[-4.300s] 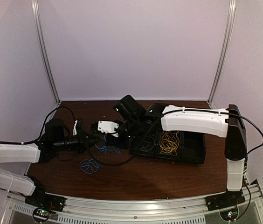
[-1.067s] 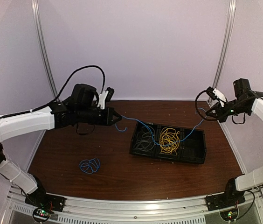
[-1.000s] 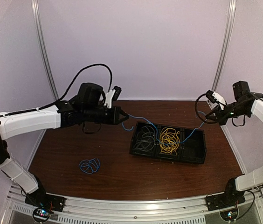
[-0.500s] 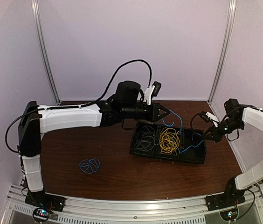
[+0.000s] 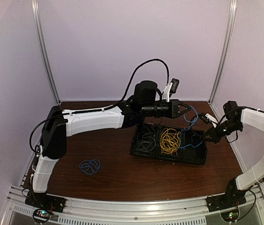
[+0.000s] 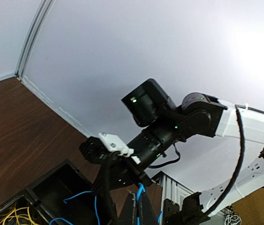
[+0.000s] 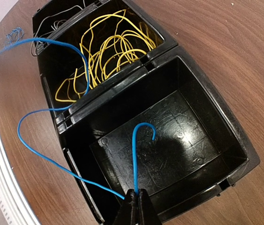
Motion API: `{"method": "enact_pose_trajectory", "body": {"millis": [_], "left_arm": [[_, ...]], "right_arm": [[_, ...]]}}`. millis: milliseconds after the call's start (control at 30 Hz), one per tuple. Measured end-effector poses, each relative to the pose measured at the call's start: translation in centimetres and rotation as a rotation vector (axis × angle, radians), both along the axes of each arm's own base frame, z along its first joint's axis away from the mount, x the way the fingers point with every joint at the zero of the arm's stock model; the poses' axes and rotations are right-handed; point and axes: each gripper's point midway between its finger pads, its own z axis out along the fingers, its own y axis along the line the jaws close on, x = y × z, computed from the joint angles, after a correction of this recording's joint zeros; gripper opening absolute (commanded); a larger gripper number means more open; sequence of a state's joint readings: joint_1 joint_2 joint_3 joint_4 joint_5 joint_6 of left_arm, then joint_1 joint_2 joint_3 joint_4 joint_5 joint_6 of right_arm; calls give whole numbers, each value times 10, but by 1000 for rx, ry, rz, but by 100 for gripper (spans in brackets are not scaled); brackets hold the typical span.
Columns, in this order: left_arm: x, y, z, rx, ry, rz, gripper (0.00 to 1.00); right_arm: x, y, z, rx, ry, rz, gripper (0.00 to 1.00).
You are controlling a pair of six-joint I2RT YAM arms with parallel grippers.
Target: Untangle the cables
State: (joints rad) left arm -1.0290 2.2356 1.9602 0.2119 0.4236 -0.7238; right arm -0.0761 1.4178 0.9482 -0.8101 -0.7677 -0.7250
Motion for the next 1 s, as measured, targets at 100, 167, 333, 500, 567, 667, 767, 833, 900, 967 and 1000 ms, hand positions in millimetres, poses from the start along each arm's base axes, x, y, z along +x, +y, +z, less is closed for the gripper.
{"method": "enact_pose_trajectory", "body": {"millis": [100,167,333,500,567,667,767,833,900,967,1000], "left_arm": [[-12,-7,23,-52,-24,-30,0],[-19,-9,43,-101,-45,-48,0],[-23,-8,66,-181,-61,-61,0],[-21,-10,51,-202,-23,-64,0],[-18,-15,37,-206,-2,-70,0],[-13,-26,1,-191,46,-78,0],[-8,-38,-41,-155,110,-83,0],[-5,-44,-61,-137,144,-86,0],[-4,-48,-71,-132,163,-93,0],[-4,-50,-72,-136,173,-97,0],[-4,-50,-68,-144,172,-99,0]], "right_arm": [[0,0,0,5,4,-4,3],[0,1,0,8,9,-11,3],[0,2,2,22,14,-15,4],[0,2,2,22,13,-15,5],[1,2,2,21,7,-16,8],[4,1,2,18,-6,-16,18],[3,1,1,14,-6,-13,37],[2,0,1,10,-7,-6,43],[-1,-3,2,-3,-11,-5,46],[-3,-10,6,-29,-29,-15,49],[-4,-14,10,-46,-43,-19,50]]}}
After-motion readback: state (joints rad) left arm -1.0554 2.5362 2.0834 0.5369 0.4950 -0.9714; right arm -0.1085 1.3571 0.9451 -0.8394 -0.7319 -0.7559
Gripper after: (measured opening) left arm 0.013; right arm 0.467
